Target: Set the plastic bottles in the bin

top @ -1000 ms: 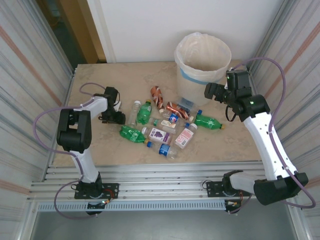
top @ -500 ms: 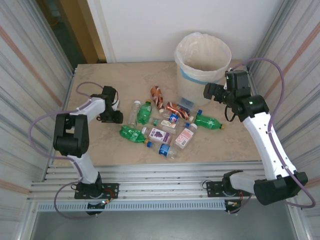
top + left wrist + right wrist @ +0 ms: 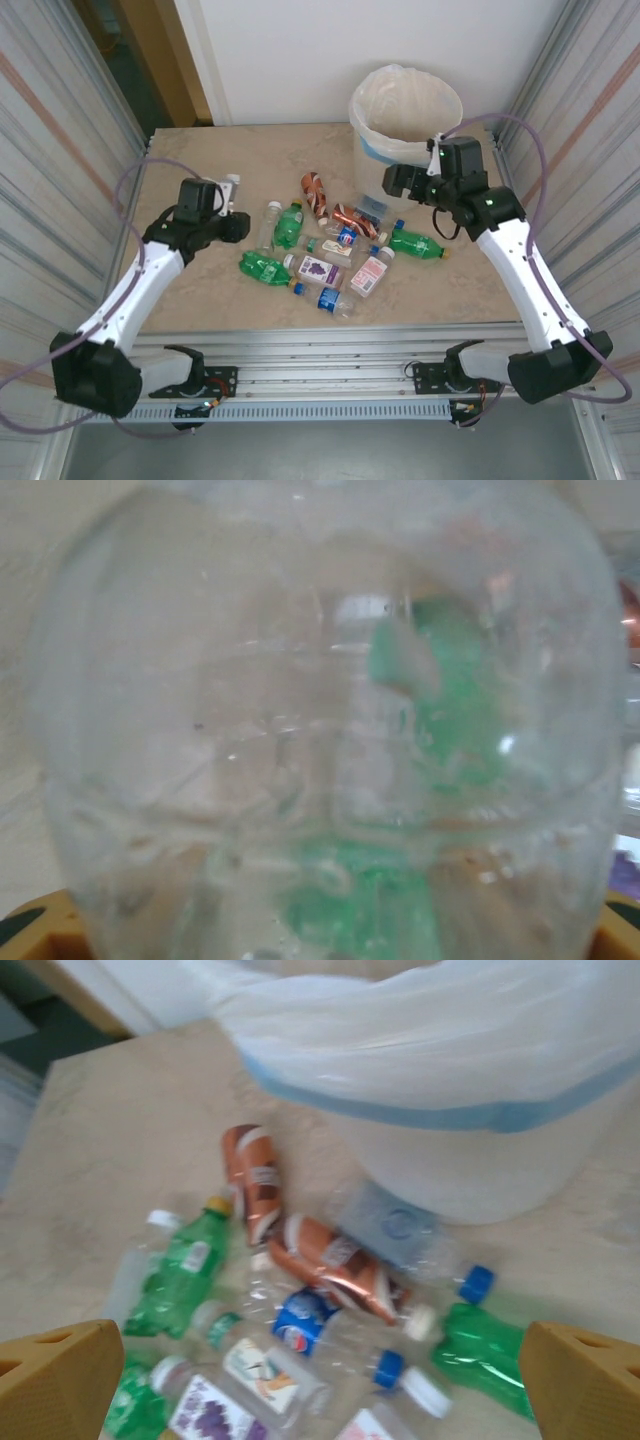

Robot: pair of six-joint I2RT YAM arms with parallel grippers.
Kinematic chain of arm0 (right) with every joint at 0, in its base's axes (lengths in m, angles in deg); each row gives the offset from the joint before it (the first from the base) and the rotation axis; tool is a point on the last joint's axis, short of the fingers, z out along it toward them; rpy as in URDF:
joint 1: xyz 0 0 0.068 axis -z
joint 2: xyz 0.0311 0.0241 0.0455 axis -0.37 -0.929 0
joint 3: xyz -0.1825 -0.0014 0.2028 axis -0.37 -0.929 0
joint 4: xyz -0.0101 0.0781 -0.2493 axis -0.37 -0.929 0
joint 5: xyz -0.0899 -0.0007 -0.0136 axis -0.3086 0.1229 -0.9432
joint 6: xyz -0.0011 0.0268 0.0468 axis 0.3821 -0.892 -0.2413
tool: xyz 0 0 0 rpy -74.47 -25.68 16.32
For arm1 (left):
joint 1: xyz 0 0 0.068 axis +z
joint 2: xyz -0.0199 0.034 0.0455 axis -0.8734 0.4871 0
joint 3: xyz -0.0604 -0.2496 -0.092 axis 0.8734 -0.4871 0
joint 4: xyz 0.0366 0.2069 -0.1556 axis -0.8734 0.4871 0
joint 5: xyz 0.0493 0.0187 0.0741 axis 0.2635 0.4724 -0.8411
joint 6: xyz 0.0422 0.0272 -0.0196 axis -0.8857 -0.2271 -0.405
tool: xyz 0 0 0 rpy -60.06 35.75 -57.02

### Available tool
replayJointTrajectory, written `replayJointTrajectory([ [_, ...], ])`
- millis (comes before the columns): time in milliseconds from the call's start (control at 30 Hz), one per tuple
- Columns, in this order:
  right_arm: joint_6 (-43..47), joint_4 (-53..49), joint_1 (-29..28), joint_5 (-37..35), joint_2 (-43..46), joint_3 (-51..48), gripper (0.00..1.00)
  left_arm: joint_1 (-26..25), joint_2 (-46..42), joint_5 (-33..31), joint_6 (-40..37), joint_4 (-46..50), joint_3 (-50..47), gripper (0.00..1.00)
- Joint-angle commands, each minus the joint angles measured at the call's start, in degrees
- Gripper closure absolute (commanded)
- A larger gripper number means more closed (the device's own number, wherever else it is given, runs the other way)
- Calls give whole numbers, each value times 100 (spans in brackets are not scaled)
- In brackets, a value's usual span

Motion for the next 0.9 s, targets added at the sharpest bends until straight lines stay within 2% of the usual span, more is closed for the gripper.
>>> replayJointTrajectory([
  [0, -231, 515, -267, 838, -226, 250, 1, -410, -529, 493, 0, -833, -303, 52],
  [200, -456, 1379, -851, 2093, -703, 486, 8, -910, -914, 1526, 84, -1906, -618, 51],
  [267, -502, 1636, -1078, 2396, -877, 617, 14, -1011, -930, 1879, 164, -2206, -654, 51],
  [467, -498, 2047, -1533, 2837, -1272, 993, 27, -1218, -865, 2357, 248, -2624, -633, 51],
  [633, -401, 2333, -1714, 2979, -1417, 1096, 33, -1236, -851, 2615, 291, -2800, -641, 51],
  [867, -174, 2336, -1941, 3170, -1650, 1359, 38, -1245, -766, 2822, 341, -2861, -592, 51],
])
